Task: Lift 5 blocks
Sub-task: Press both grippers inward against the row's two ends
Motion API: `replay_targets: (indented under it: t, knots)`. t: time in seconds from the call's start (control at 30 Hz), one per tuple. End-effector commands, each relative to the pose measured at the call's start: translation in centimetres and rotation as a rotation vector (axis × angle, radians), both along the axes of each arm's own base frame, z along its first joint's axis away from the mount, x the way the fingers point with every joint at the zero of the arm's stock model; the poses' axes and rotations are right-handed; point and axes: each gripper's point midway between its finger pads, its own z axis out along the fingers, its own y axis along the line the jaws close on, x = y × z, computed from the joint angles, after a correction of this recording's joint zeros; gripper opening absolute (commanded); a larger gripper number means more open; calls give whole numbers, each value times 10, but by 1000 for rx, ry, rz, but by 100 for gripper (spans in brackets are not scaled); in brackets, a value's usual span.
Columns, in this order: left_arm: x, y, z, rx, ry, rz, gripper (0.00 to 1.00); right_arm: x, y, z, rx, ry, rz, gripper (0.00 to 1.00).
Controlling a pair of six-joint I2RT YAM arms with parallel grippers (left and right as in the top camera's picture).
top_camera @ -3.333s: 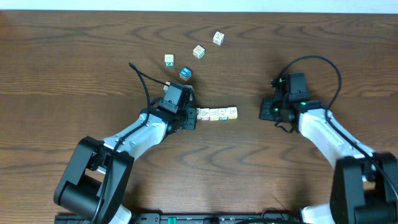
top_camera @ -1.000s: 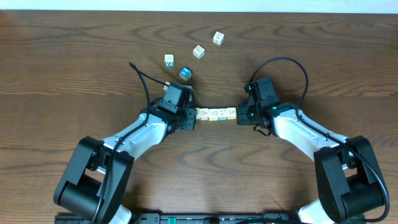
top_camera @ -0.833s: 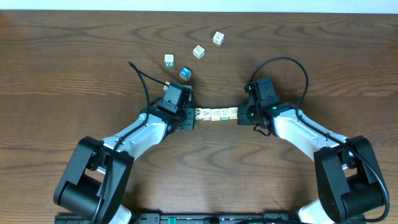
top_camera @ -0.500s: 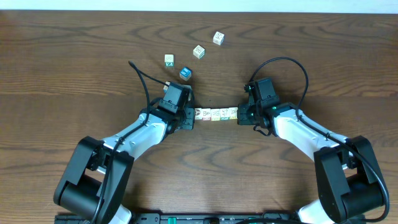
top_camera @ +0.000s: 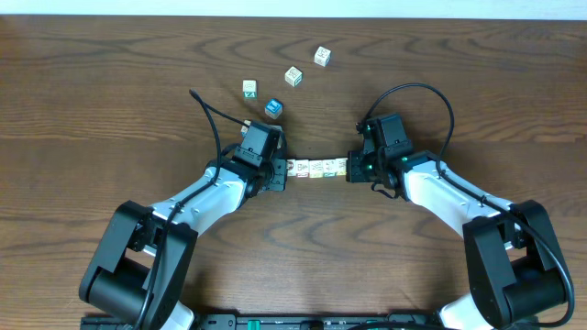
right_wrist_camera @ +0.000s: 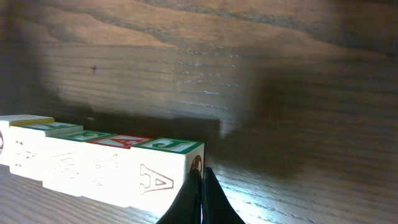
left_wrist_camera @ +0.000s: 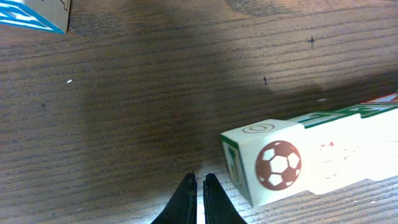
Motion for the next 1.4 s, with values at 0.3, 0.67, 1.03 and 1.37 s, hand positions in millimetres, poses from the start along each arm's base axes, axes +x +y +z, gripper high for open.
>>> replay_targets:
  t: [0.3,0.67,1.03,1.37]
  knots:
    - [7,-1,4,10,-22,-2,7,-2,-7,-16,-81,6,5,1]
    - [6,-3,4,4,-21,-28,7,-9,5,-25,-61,15,137,1]
    - [5,-4,4,4,-18,-35,7,-7,-11,-28,-86,22,141,1]
    - [6,-4,5,2,-22,-35,7,0,-21,-25,-78,18,109,1]
